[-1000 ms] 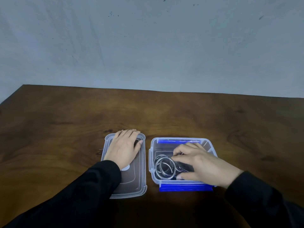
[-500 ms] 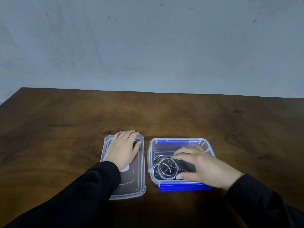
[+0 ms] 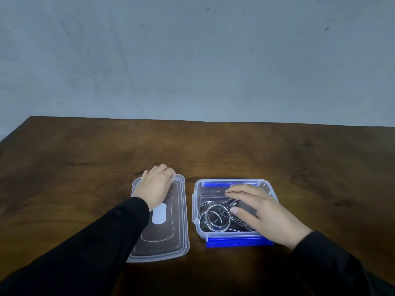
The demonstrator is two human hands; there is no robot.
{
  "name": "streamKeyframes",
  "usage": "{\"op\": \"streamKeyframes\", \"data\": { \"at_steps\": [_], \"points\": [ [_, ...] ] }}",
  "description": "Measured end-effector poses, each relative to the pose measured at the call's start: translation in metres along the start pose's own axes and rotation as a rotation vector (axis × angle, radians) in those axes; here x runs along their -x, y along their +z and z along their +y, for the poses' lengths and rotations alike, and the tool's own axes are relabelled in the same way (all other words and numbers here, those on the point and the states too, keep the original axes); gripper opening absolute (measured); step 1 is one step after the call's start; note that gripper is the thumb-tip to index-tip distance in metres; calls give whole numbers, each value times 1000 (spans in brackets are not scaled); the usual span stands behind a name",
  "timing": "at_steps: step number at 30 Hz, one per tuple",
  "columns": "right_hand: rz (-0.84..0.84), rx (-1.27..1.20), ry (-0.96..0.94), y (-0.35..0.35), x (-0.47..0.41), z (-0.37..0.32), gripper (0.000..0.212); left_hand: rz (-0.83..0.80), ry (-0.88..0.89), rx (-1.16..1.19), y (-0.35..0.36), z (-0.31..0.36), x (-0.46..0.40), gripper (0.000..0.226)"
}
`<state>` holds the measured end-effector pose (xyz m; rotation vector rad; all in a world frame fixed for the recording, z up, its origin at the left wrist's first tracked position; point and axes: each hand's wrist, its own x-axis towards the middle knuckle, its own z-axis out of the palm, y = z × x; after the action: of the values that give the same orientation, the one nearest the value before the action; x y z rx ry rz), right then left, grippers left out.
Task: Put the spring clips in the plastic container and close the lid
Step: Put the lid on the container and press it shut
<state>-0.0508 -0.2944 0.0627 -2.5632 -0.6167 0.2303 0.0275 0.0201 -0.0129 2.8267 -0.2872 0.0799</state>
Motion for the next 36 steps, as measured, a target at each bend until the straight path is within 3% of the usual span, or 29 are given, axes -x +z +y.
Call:
{"op": "streamKeyframes", "data": {
  "at_steps": [8, 14, 16, 18, 21, 23, 25, 27, 29, 33, 36],
  "points": [
    [163, -209, 62, 1, -4, -14, 46, -136, 83, 174, -77, -2, 0, 17],
    [180, -349, 65, -1, -13, -35, 44, -32, 145, 233, -156, 38, -4, 19],
    [252, -515, 101, -5, -17, -42, 44, 102, 196, 227, -189, 61, -5, 16],
    [282, -782, 208, -13, -20, -46, 57, 332, 297, 265, -219, 86, -1, 12],
    [173, -1186, 346, -33, -14, -49, 65, 599, 441, 373, -232, 115, 12, 15],
    [100, -1476, 389, -49, -4, -45, 64, 628, 502, 412, -221, 128, 22, 19],
    [130, -1638, 372, -63, 9, -35, 59, 574, 580, 446, -199, 133, 32, 19],
    [212, -1588, 339, -72, 19, -25, 42, 497, 606, 455, -173, 132, 42, 23],
    [284, -1473, 333, -71, 28, -11, 30, 370, 475, 533, -146, 127, 55, 36],
    [429, -1100, 439, -52, 46, -1, 26, 113, 75, 1046, -101, 131, 86, 54],
    [548, -960, 466, -39, 52, -2, 25, 89, -117, 1474, -81, 140, 97, 52]
  ]
}}
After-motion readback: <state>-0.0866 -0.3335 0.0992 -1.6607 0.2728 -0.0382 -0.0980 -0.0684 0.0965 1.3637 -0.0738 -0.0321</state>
